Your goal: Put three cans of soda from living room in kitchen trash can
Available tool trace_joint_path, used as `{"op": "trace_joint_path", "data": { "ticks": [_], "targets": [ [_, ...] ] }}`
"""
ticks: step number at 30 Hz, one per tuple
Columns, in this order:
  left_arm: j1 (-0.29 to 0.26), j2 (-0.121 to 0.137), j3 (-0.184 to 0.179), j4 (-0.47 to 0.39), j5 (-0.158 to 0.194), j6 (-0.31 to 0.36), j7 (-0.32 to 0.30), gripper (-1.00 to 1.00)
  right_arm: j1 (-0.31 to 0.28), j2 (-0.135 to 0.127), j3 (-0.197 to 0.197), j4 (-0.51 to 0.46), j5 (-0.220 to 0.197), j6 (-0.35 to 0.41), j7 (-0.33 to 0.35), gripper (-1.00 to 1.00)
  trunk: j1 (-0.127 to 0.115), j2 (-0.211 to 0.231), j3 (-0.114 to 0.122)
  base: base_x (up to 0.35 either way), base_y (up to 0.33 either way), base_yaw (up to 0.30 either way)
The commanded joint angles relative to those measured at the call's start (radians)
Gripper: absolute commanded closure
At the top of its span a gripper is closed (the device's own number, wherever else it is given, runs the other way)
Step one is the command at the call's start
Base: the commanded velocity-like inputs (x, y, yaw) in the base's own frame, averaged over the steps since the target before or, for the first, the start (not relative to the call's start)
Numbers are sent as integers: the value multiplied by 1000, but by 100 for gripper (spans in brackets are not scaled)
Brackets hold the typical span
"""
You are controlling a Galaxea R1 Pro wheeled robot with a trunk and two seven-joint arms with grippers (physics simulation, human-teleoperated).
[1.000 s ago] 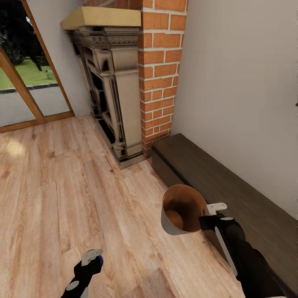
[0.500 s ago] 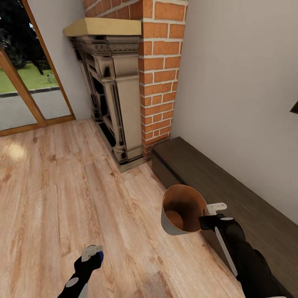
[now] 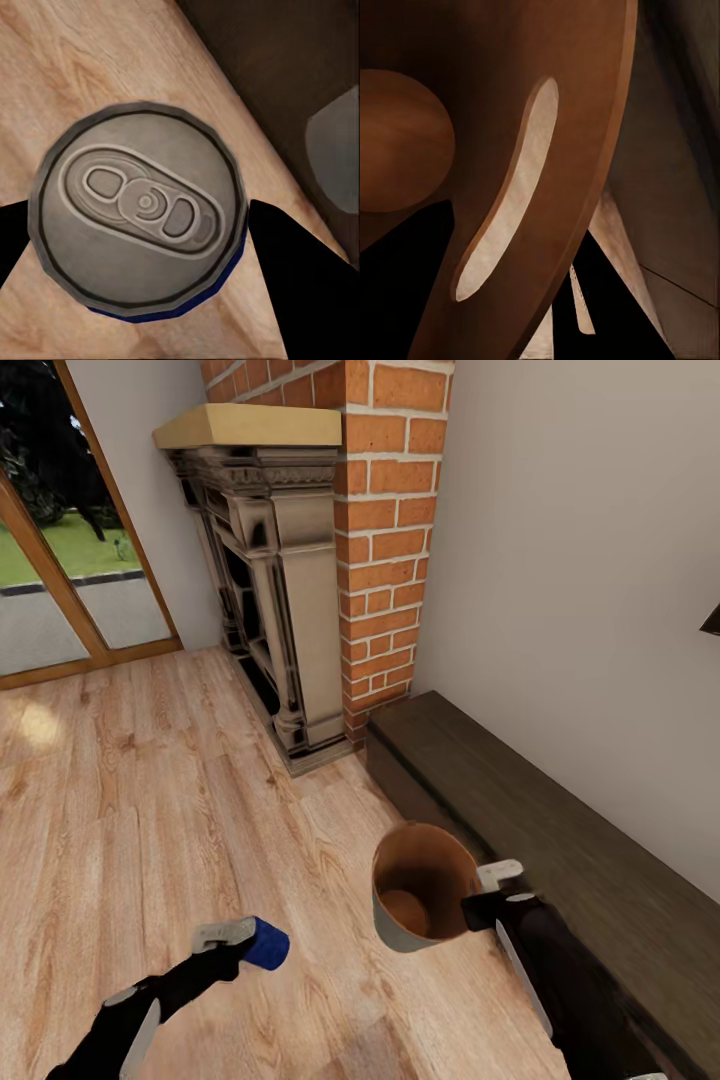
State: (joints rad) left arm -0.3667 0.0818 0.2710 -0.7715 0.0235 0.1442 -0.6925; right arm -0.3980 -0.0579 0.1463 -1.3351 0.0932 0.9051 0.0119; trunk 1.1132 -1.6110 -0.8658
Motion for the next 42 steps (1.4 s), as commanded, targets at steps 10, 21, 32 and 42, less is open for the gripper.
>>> {"op": "trace_joint_path", "data": {
  "ticks": [10, 21, 32, 42],
  "targets": [
    [0, 35, 14, -128, -2, 231, -198, 100, -5, 50, 13, 72, -14, -41, 5, 100, 0, 0, 0, 0, 0, 0],
    [0, 36, 68, -134, -4, 244, -205, 100, -5, 52, 13, 74, -13, -69, 5, 100, 0, 0, 9, 0, 0, 0],
    [0, 36, 70, -134, -4, 244, -206, 100, -5, 52, 13, 74, -13, -69, 5, 100, 0, 0, 26, 0, 0, 0],
    [0, 36, 70, -134, -4, 244, -206, 100, -5, 52, 13, 74, -13, -69, 5, 100, 0, 0, 42, 0, 0, 0]
  ]
}}
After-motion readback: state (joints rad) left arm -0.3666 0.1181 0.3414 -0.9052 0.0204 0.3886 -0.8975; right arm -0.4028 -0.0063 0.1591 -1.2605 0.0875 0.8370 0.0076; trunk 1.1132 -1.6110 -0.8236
